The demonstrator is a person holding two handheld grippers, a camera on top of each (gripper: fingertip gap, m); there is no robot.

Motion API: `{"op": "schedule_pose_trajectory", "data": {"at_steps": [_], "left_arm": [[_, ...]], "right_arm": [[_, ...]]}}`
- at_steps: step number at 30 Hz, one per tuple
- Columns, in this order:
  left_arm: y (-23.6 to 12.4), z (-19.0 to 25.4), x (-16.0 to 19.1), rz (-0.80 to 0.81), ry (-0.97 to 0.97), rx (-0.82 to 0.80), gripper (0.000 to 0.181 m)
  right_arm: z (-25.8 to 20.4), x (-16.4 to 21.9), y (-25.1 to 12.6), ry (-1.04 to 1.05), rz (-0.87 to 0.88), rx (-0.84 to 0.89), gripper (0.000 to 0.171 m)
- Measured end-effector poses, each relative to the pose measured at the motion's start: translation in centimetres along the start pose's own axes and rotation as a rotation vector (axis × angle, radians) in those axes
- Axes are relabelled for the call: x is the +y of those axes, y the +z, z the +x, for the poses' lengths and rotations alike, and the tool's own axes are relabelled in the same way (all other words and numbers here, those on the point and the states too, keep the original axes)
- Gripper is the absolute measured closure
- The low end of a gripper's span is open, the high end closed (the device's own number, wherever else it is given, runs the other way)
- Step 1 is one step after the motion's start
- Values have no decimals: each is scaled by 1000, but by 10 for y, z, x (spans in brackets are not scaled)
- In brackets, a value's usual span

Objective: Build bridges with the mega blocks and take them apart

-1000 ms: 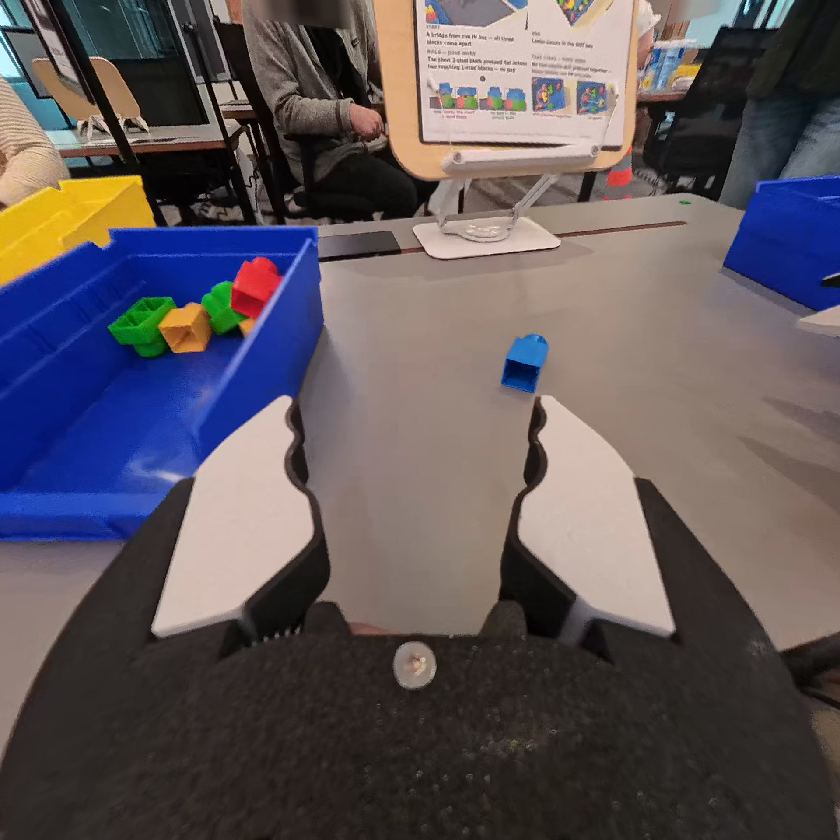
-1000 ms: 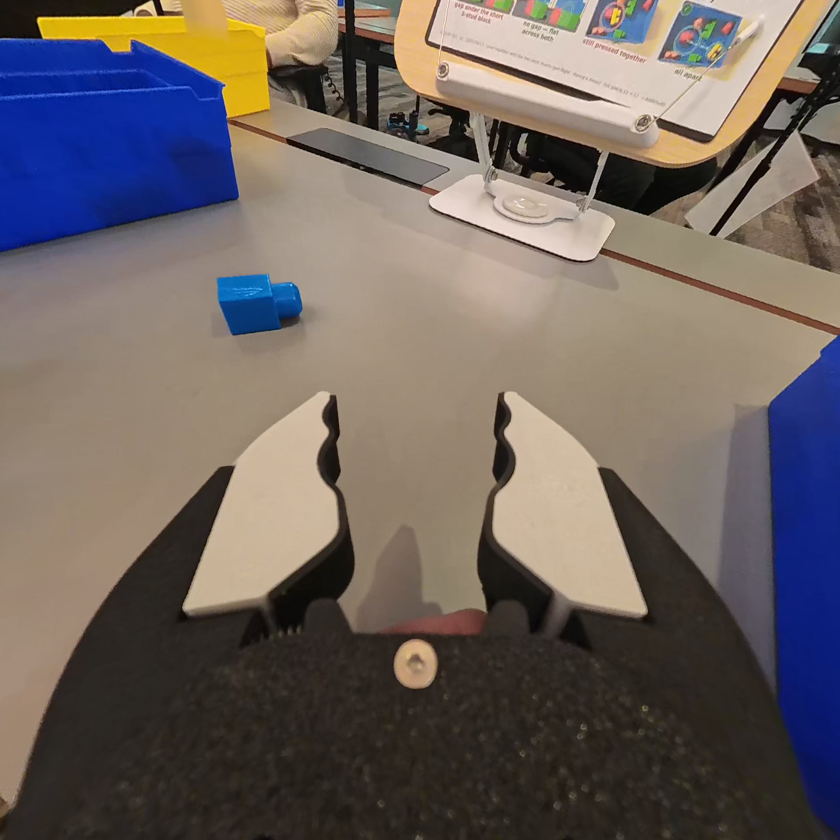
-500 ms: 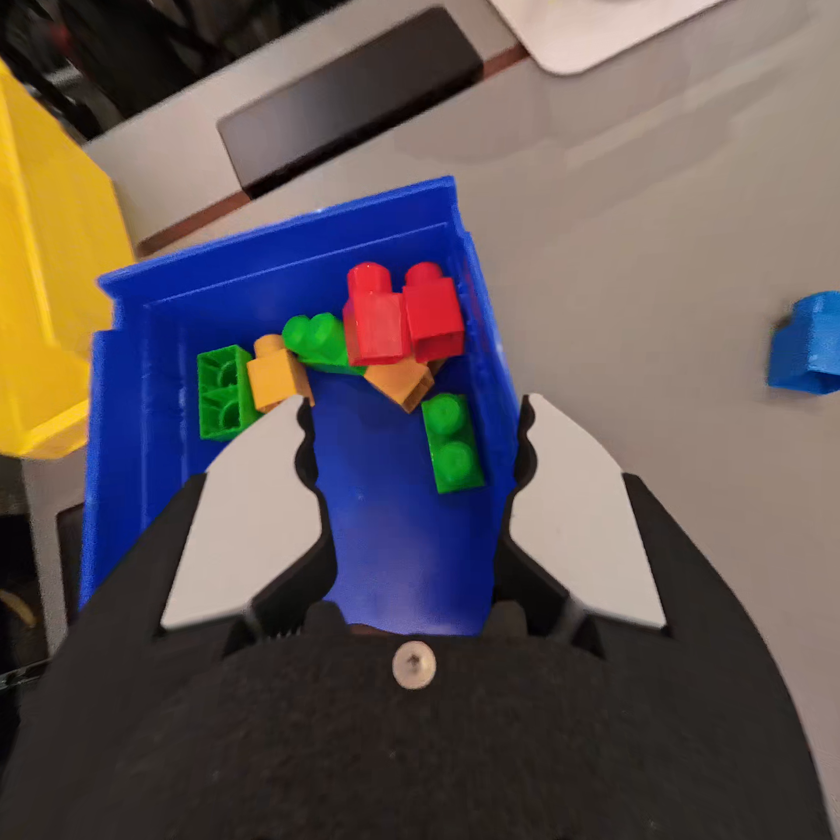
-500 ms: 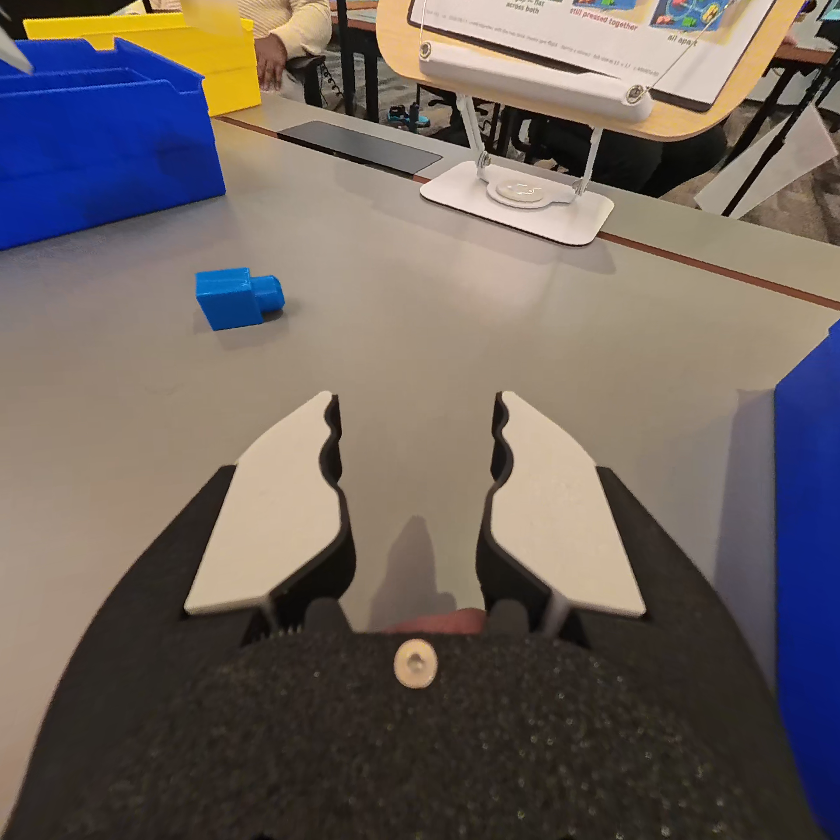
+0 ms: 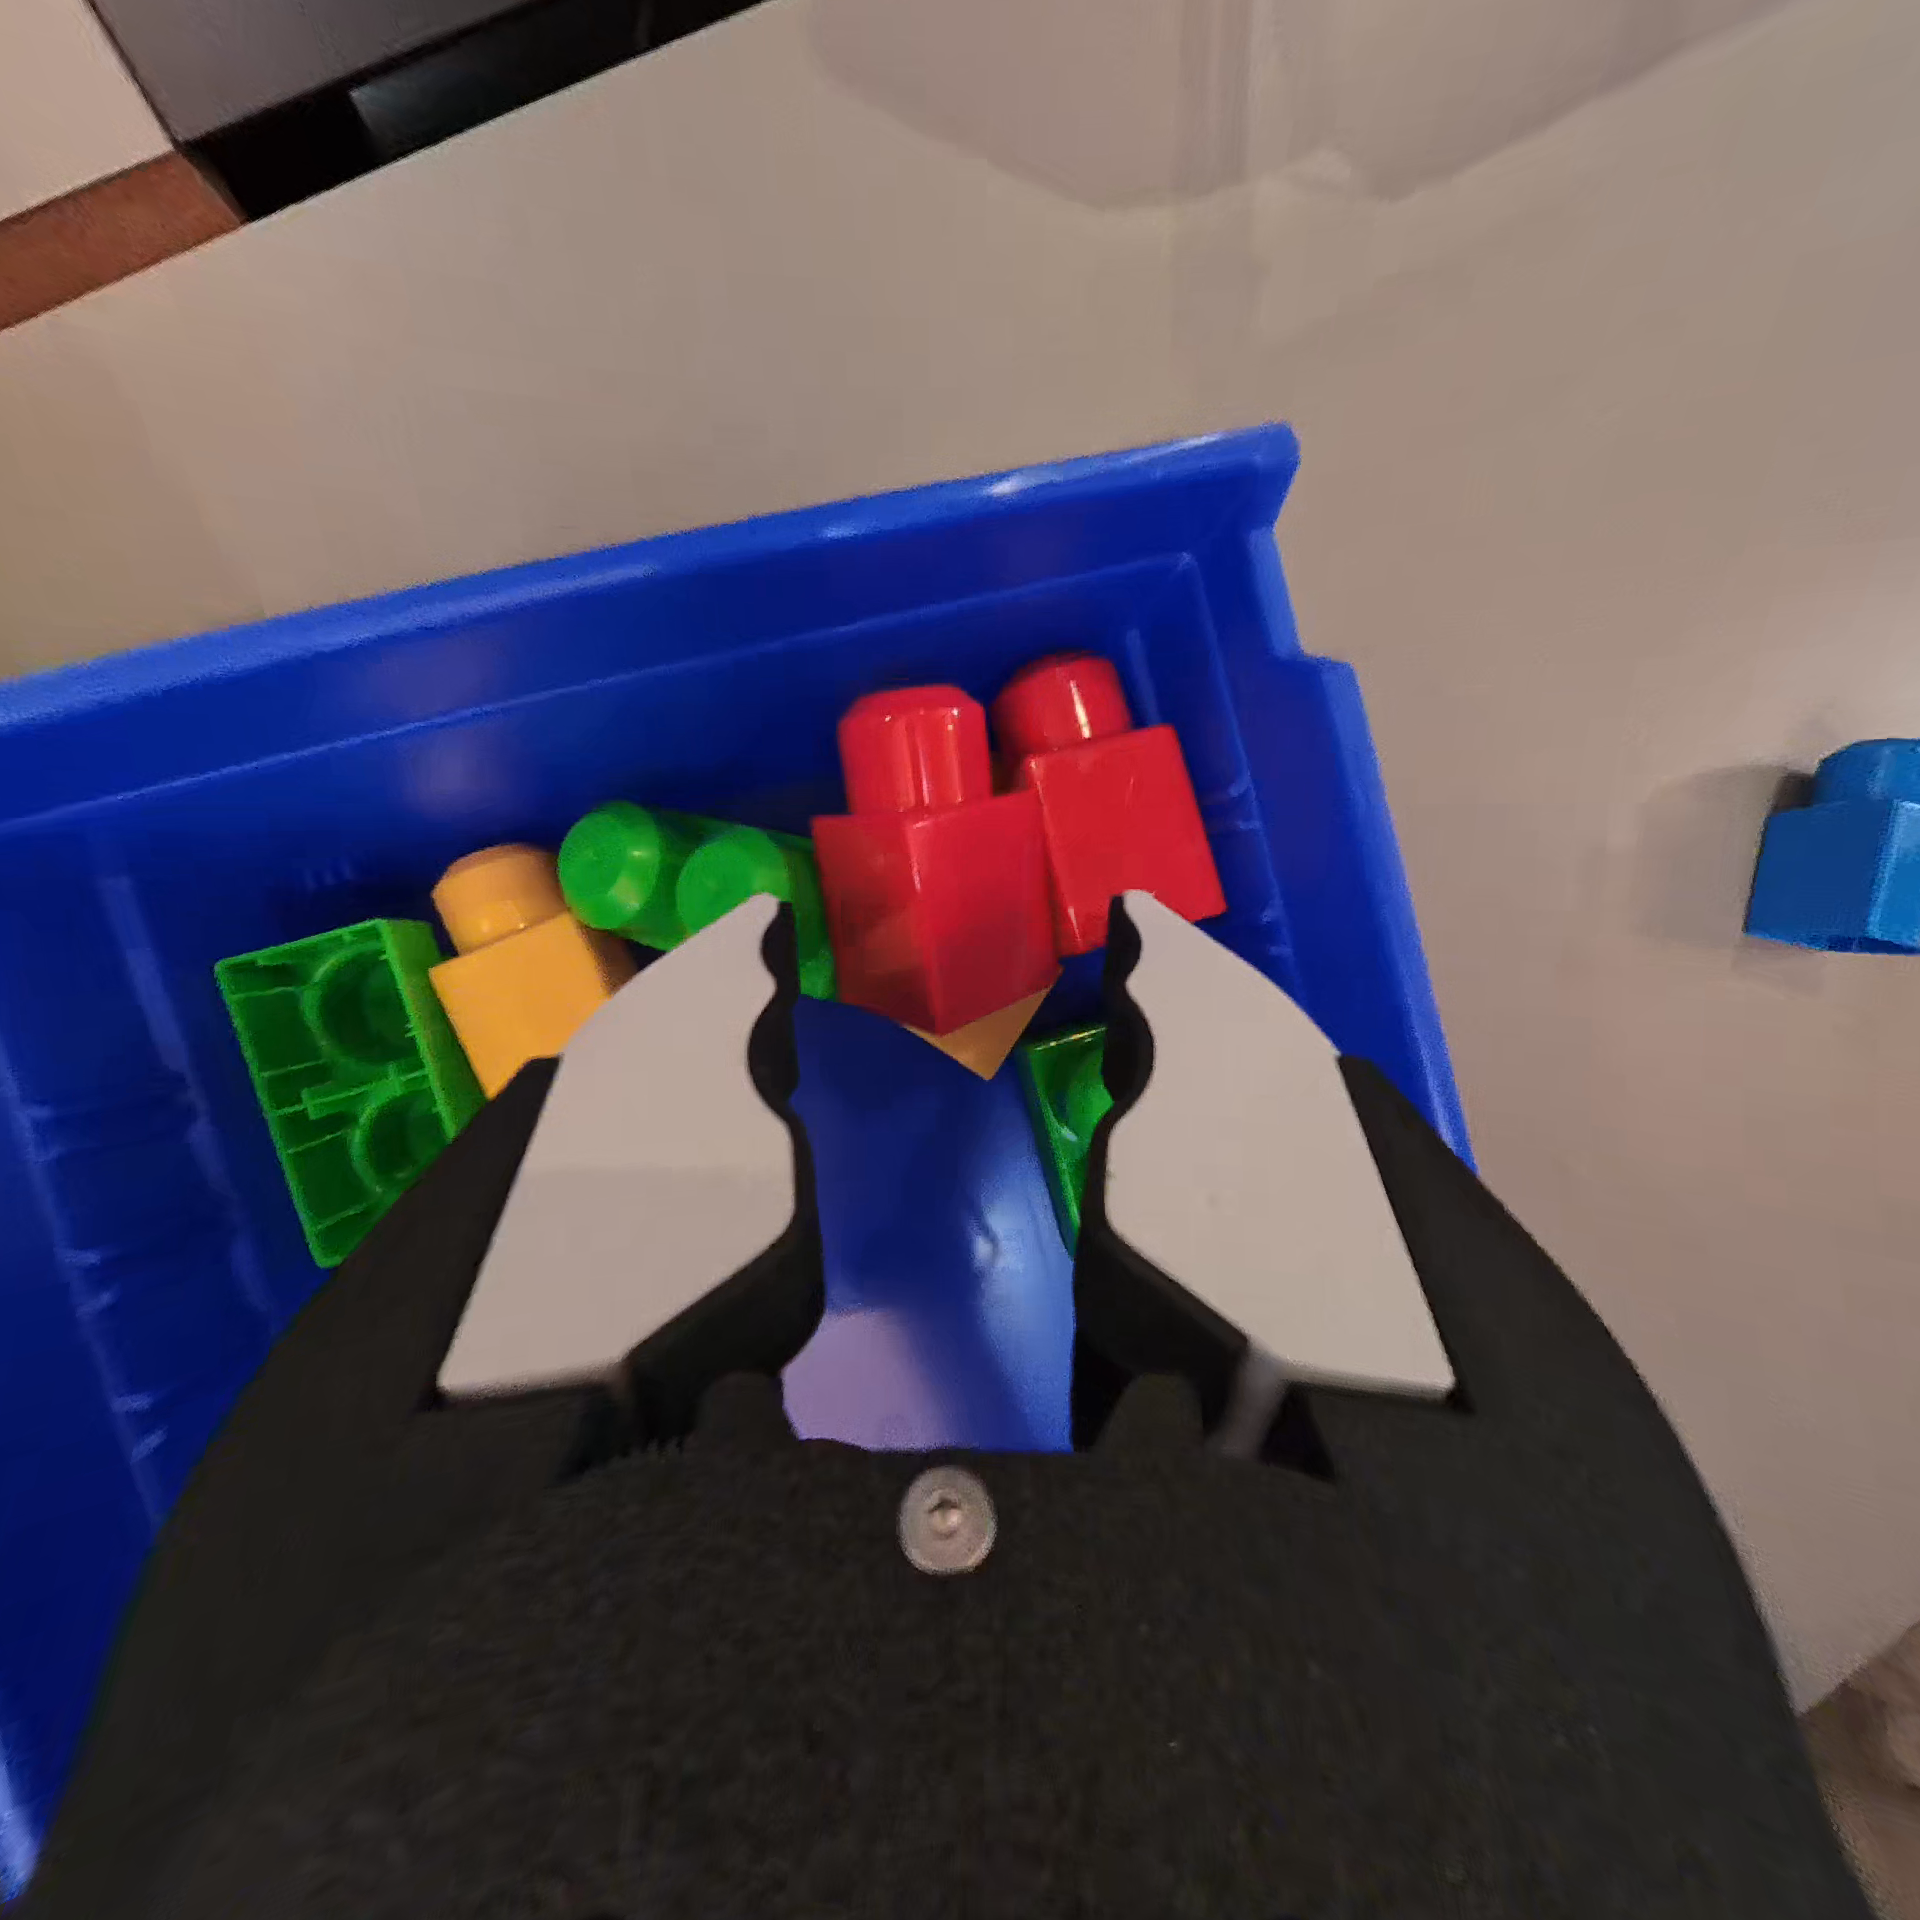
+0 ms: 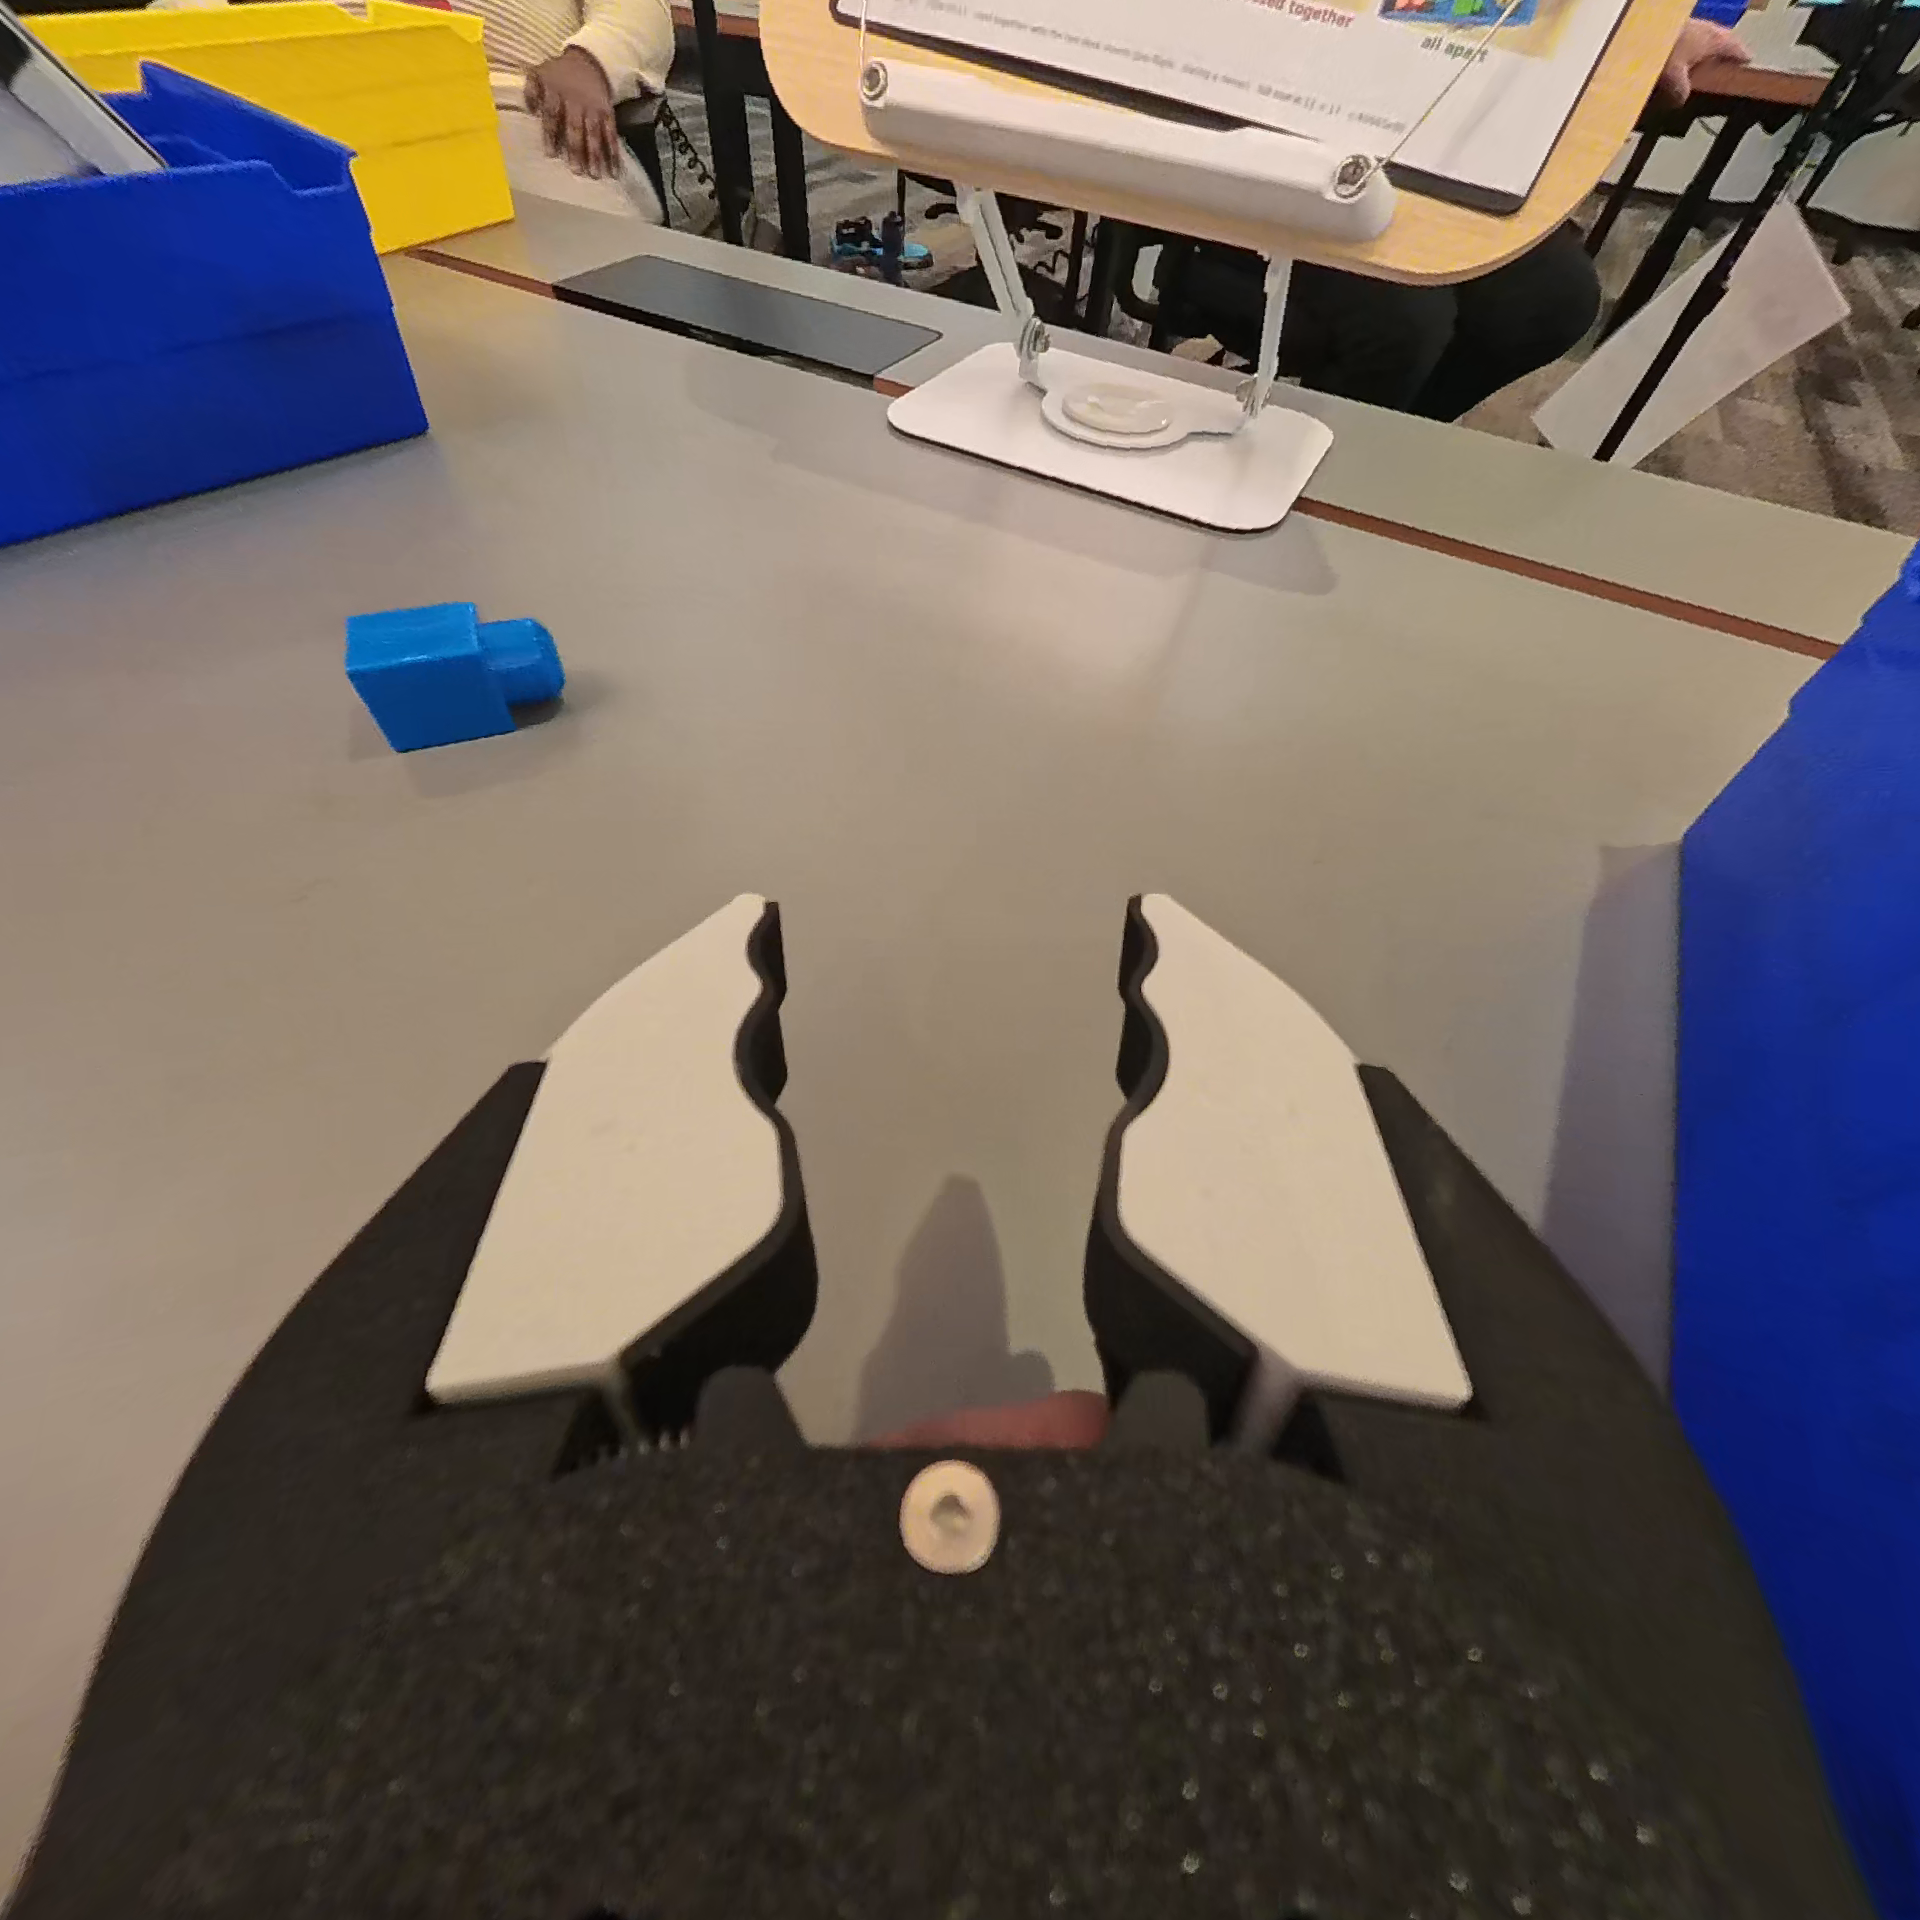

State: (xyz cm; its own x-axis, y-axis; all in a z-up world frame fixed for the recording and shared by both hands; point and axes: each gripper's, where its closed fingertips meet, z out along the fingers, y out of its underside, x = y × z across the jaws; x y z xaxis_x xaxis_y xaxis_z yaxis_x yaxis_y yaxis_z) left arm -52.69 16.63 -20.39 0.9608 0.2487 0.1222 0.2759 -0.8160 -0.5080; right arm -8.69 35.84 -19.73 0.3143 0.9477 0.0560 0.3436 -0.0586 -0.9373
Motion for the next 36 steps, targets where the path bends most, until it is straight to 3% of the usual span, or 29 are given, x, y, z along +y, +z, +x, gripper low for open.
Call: {"op": "schedule_pose_trajectory", "data": {"at_steps": [11,18,23,31,36], "left_arm": [[10,4,1,-17,-77,220,141],[3,1,2,-8,-35,148,143],[-37,9,-11,132,7,63,143],[-124,109,16,501,169,-160,143],[-127,183,69,605,141,-214,143]], "right_arm": [[-2,4,3,-13,-18,-3,110],[1,1,0,-18,-15,5,111],[2,-2,-1,-21,-3,6,111],[-8,-10,-1,-41,33,-10,113],[-23,-12,0,-66,34,-37,112]]}}
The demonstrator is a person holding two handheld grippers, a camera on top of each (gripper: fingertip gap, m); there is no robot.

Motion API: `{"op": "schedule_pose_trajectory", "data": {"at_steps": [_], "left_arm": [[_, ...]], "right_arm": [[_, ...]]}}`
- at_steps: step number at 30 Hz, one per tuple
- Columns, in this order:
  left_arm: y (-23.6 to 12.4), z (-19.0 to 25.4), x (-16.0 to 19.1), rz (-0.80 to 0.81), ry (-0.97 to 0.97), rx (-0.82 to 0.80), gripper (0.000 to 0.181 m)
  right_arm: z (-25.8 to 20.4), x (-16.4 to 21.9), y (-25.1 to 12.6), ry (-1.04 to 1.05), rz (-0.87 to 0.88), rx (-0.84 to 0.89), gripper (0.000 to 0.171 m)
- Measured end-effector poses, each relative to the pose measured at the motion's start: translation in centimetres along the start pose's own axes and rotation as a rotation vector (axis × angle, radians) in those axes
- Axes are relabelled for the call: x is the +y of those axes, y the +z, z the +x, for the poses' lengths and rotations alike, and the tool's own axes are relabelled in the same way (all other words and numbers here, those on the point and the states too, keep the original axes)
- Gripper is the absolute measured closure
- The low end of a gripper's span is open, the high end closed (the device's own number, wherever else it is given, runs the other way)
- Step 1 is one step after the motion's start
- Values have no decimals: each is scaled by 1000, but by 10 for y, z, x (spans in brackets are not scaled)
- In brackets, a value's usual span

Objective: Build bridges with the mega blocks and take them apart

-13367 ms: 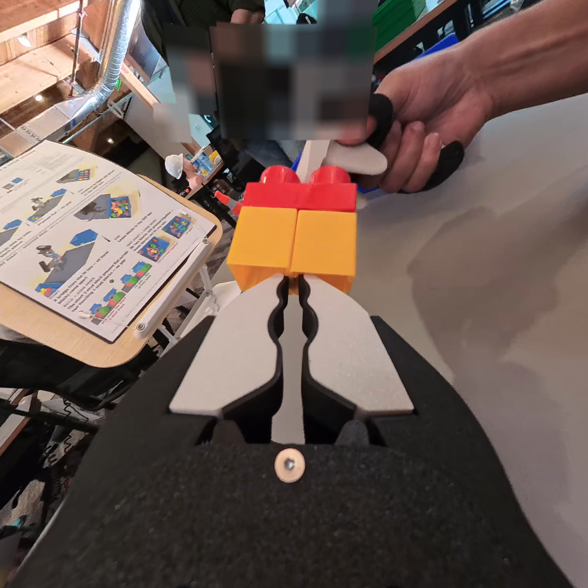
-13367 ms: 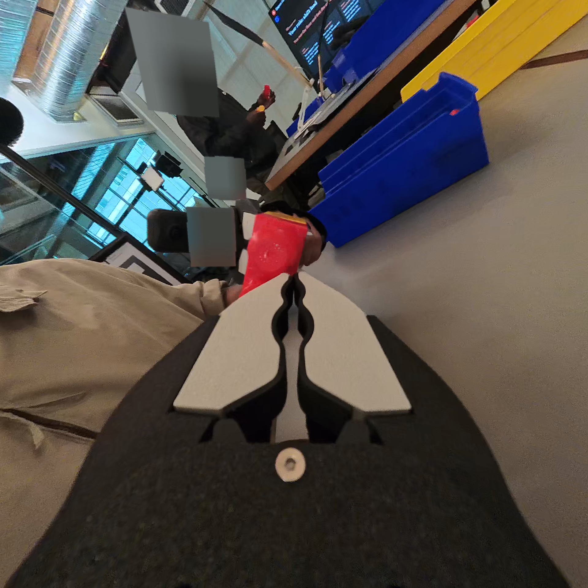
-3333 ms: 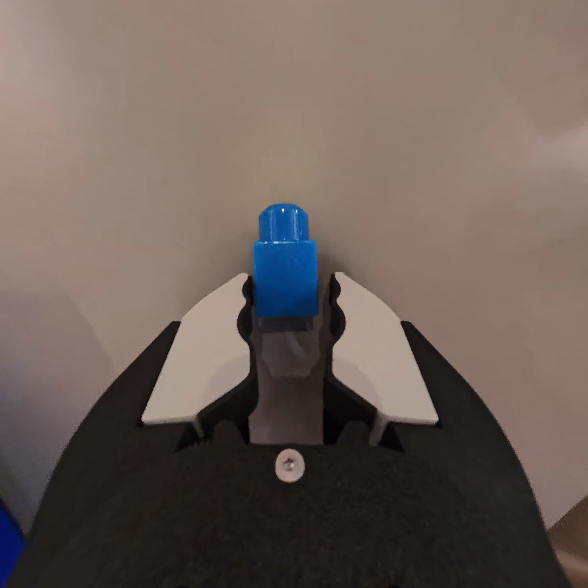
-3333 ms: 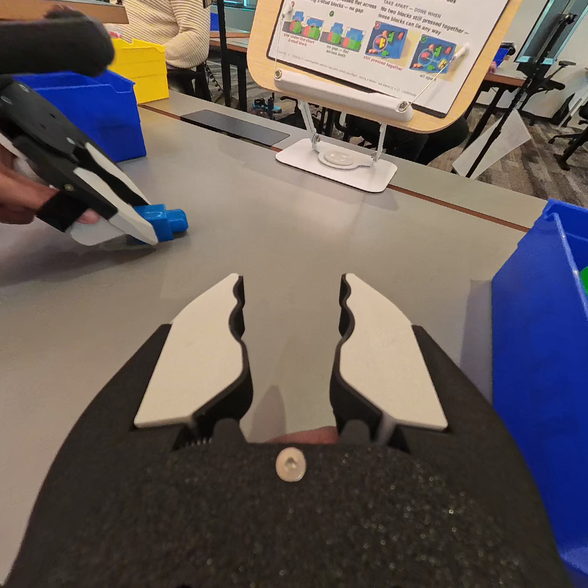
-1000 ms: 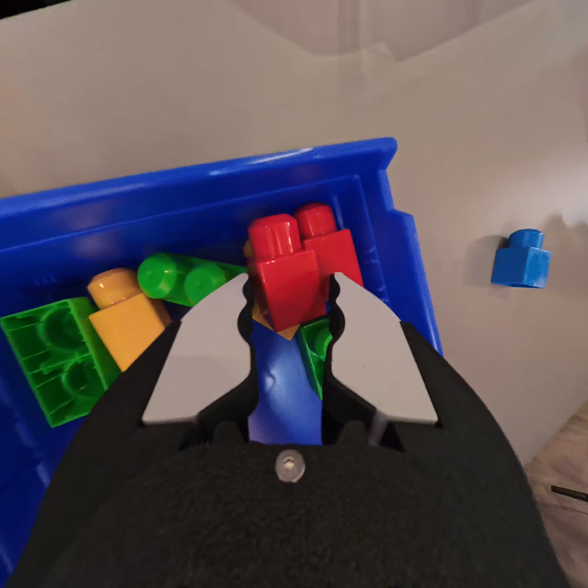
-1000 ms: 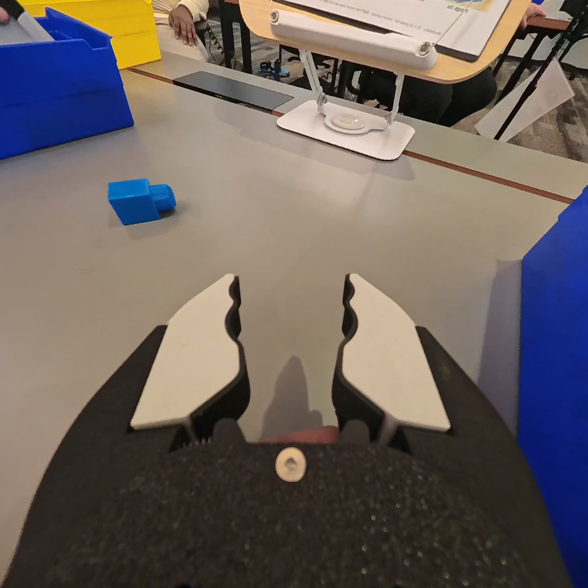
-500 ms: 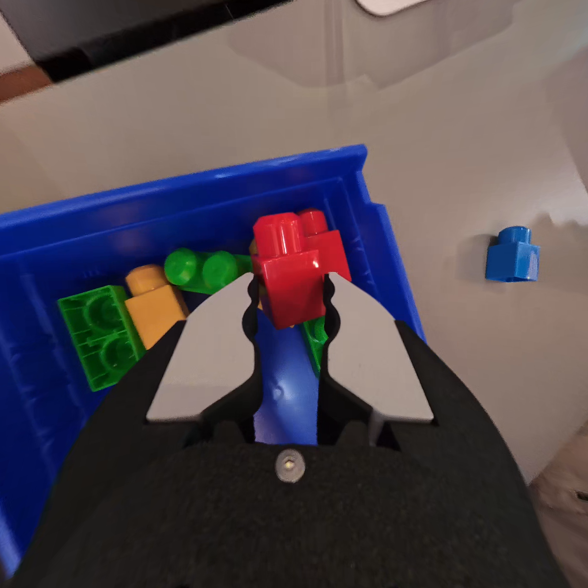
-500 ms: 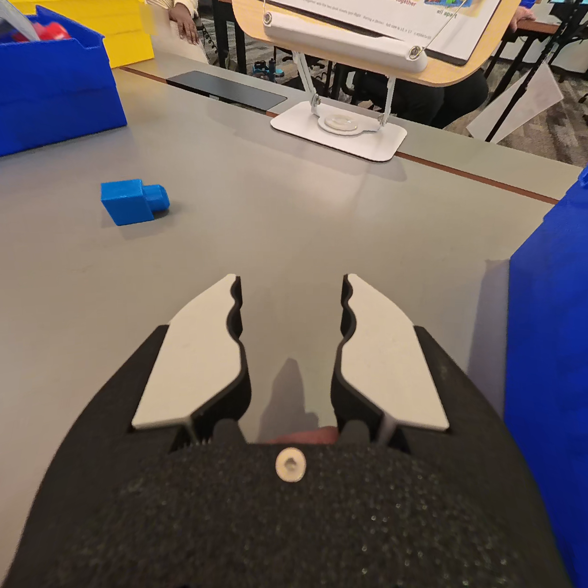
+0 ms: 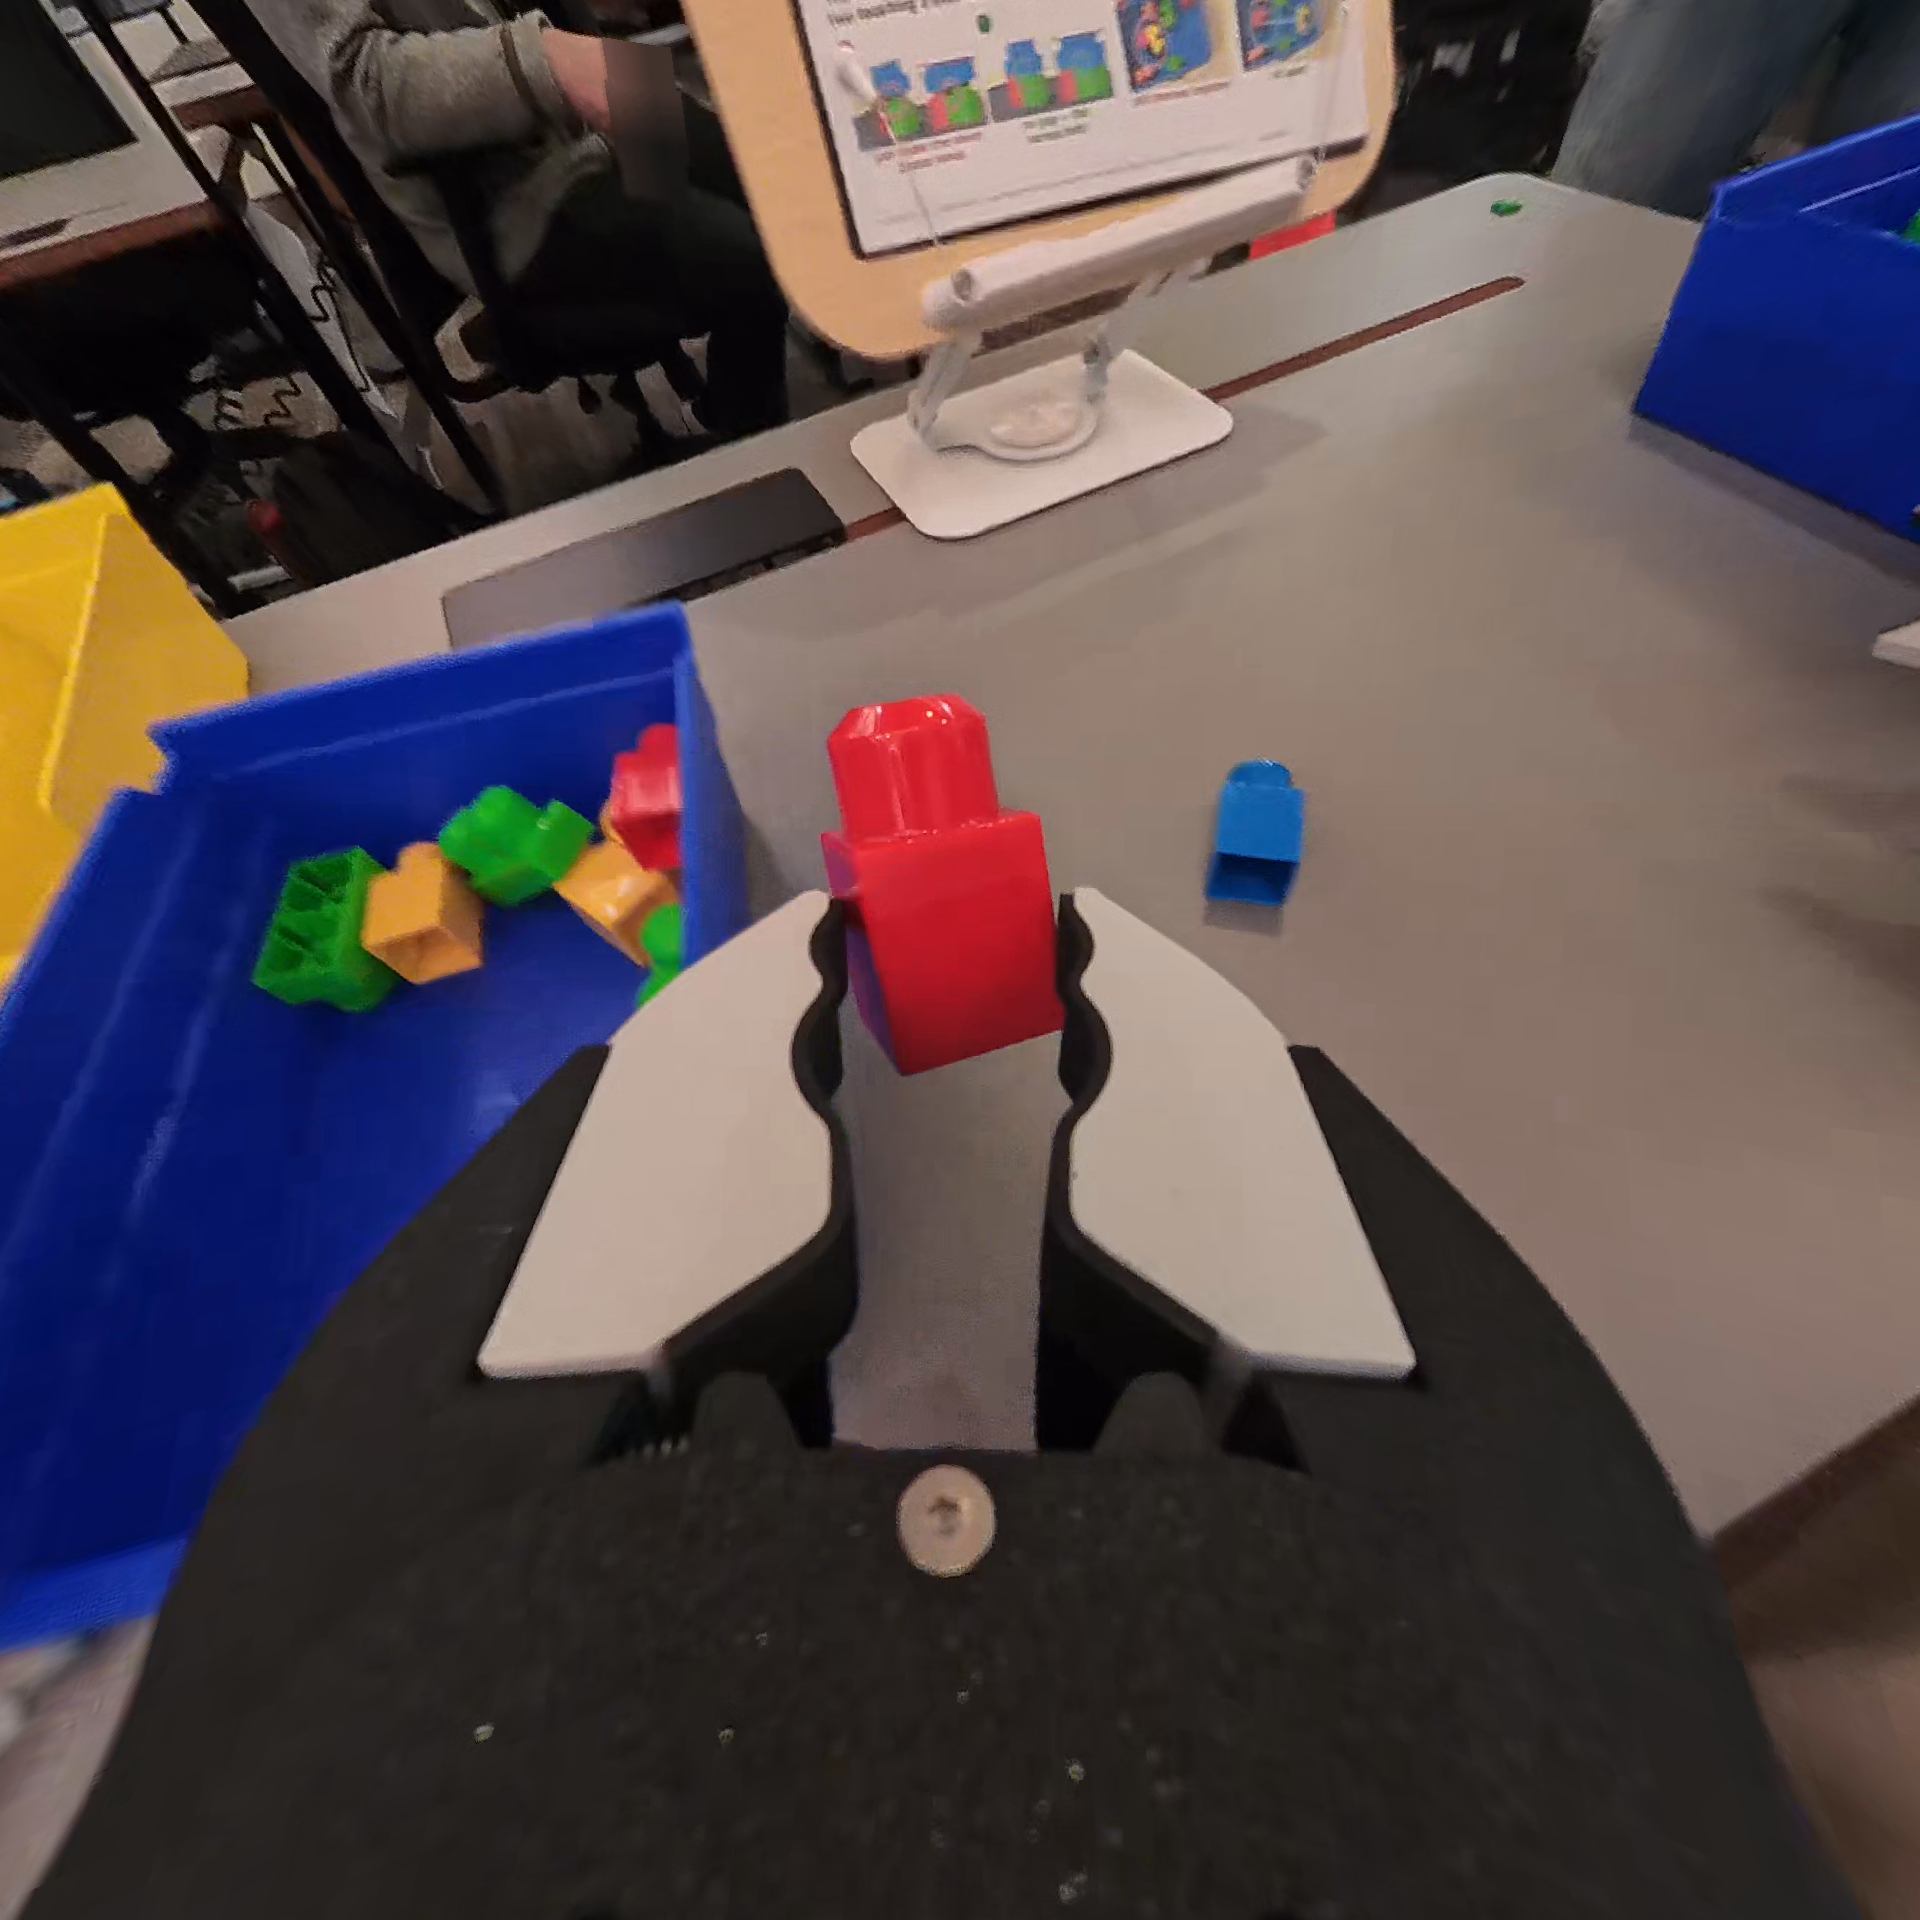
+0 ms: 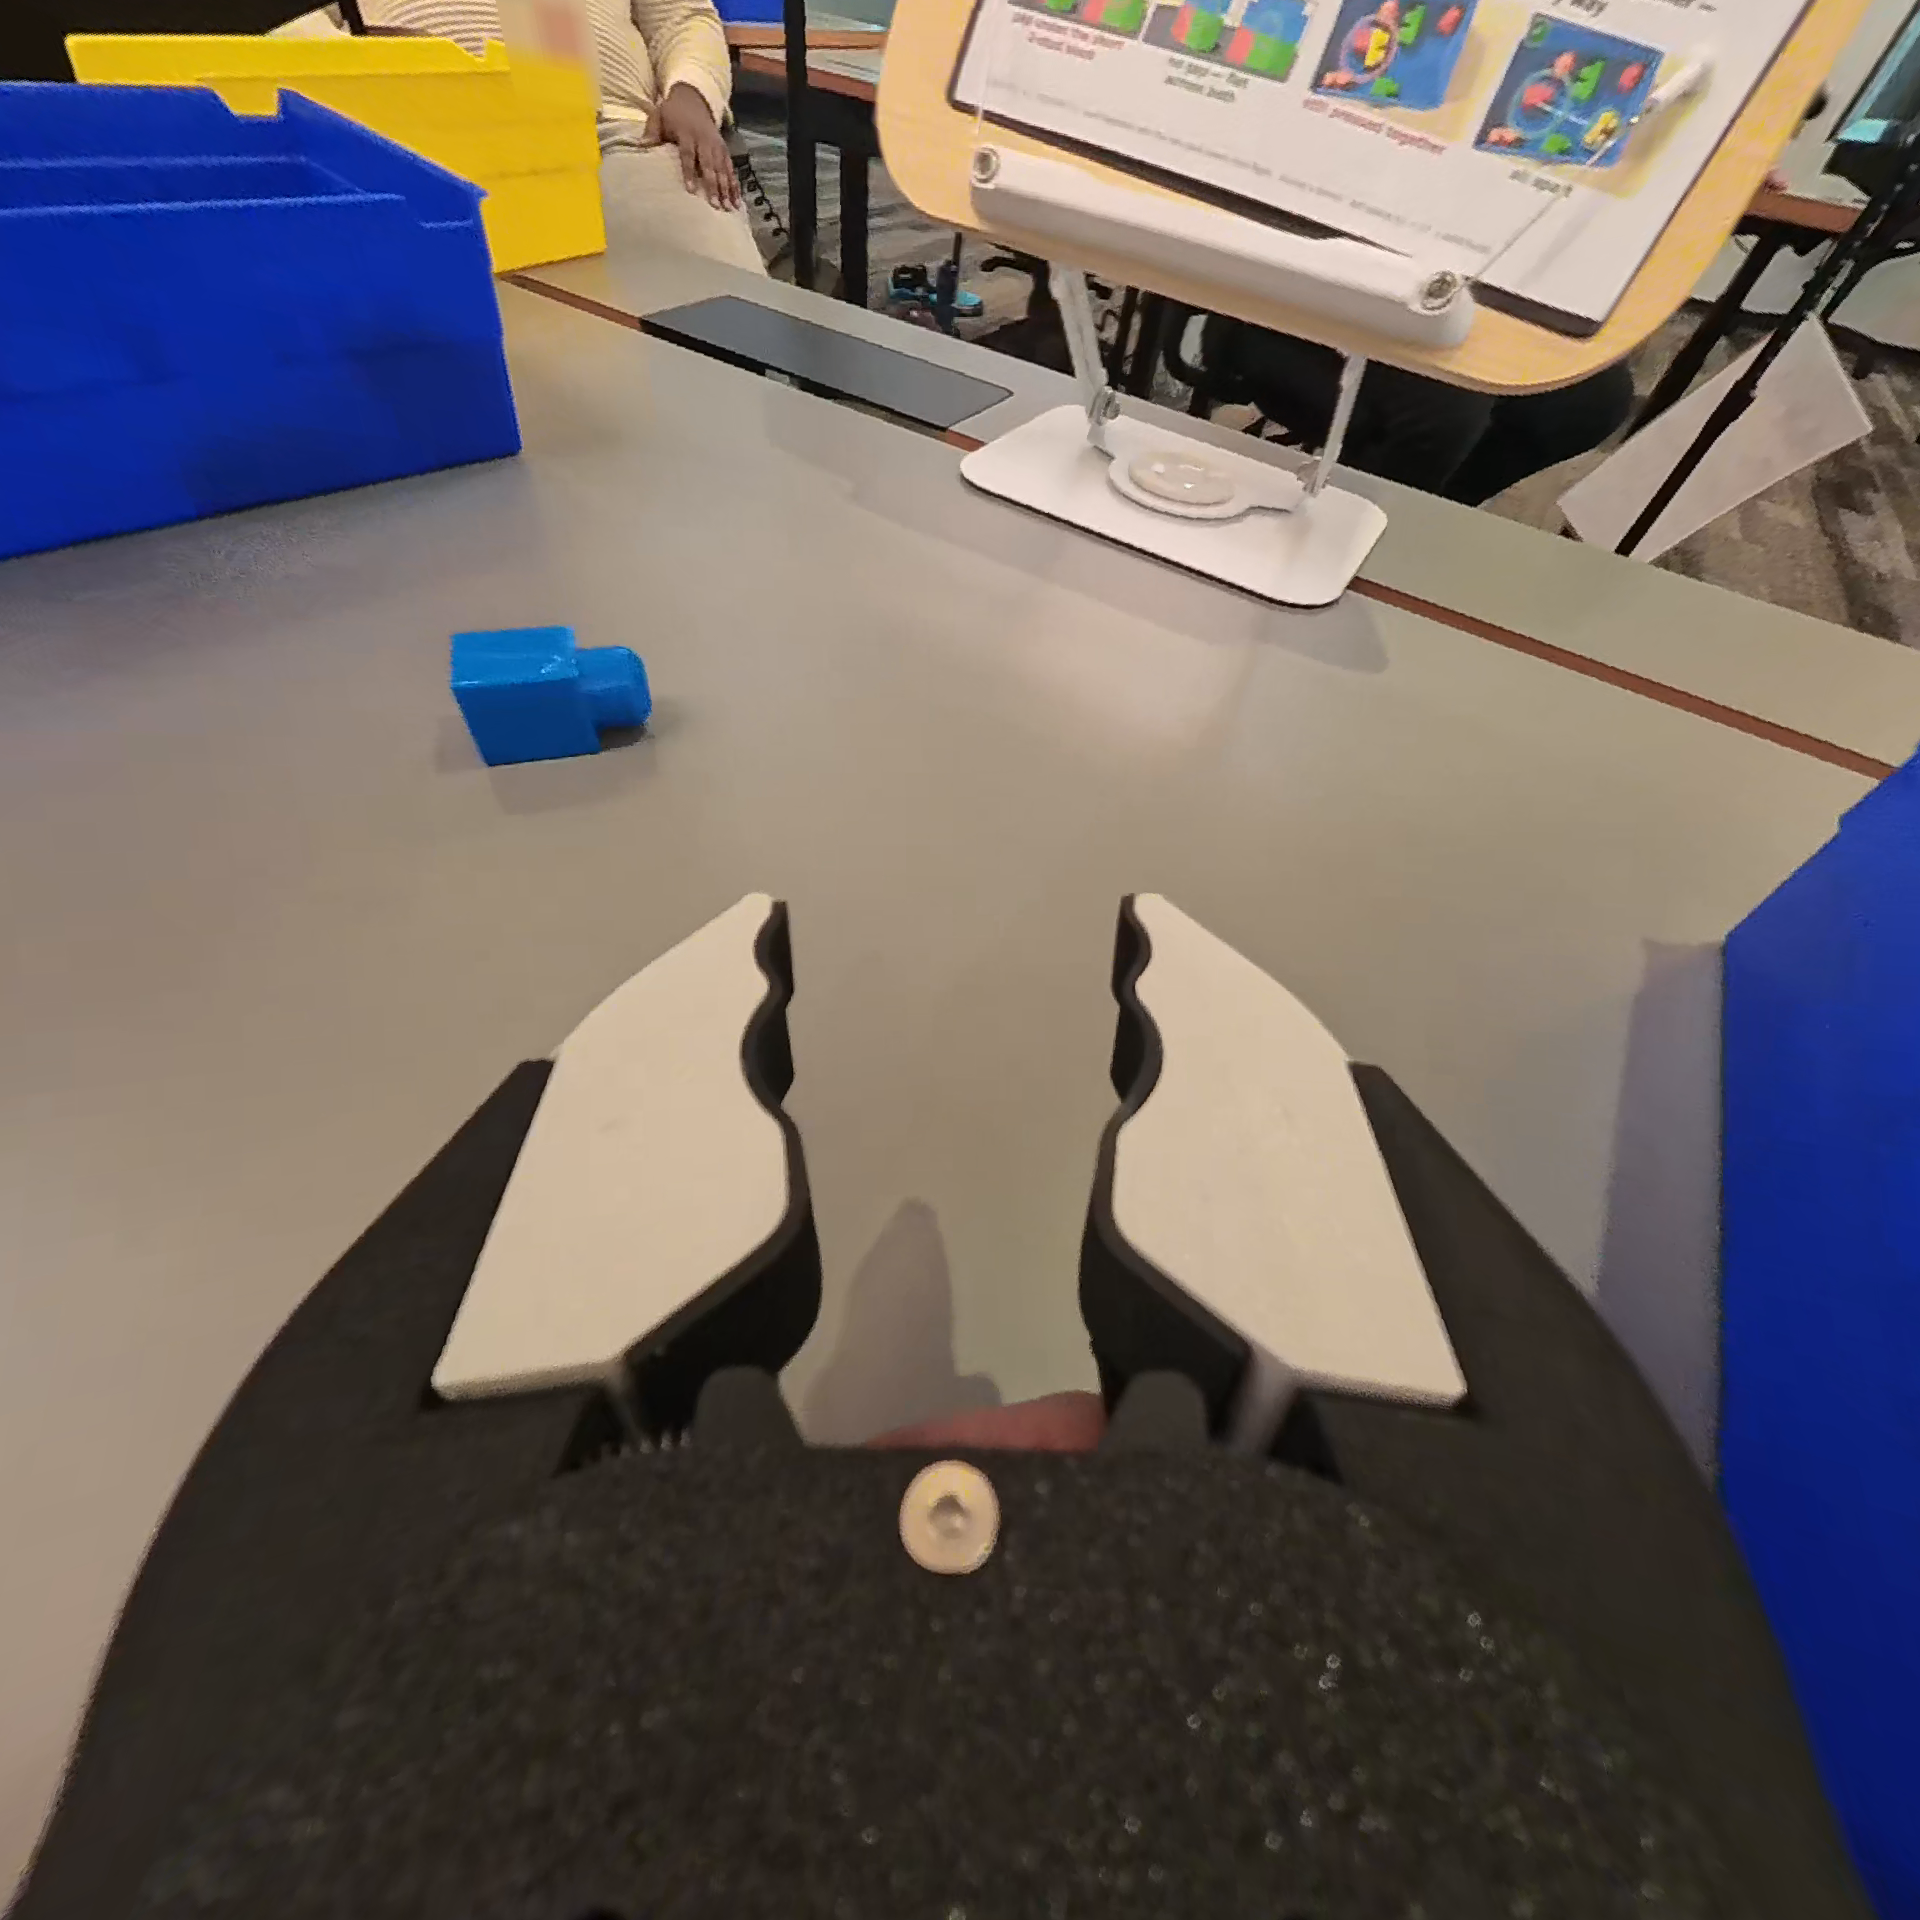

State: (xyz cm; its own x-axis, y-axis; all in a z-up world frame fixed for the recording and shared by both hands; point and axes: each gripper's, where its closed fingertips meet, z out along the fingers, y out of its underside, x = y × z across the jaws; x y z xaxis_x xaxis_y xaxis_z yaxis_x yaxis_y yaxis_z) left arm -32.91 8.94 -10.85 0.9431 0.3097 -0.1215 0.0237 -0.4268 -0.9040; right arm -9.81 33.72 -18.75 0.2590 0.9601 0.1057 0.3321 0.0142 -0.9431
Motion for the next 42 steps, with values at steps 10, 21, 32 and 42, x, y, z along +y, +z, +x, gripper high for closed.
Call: {"op": "schedule_pose_trajectory", "data": {"at_steps": [10,21,32,42], "left_arm": [[-9,102,86,-99,-156,82,143],[28,92,92,-282,-104,202,144],[142,69,59,-590,-35,429,144],[187,72,67,-767,-1,587,144]], "right_arm": [[-10,0,-6,-19,7,-6,112],[-10,-1,-7,-10,4,-15,113],[-5,-3,-11,-9,7,-7,113],[2,-3,-14,-4,4,7,114]]}}
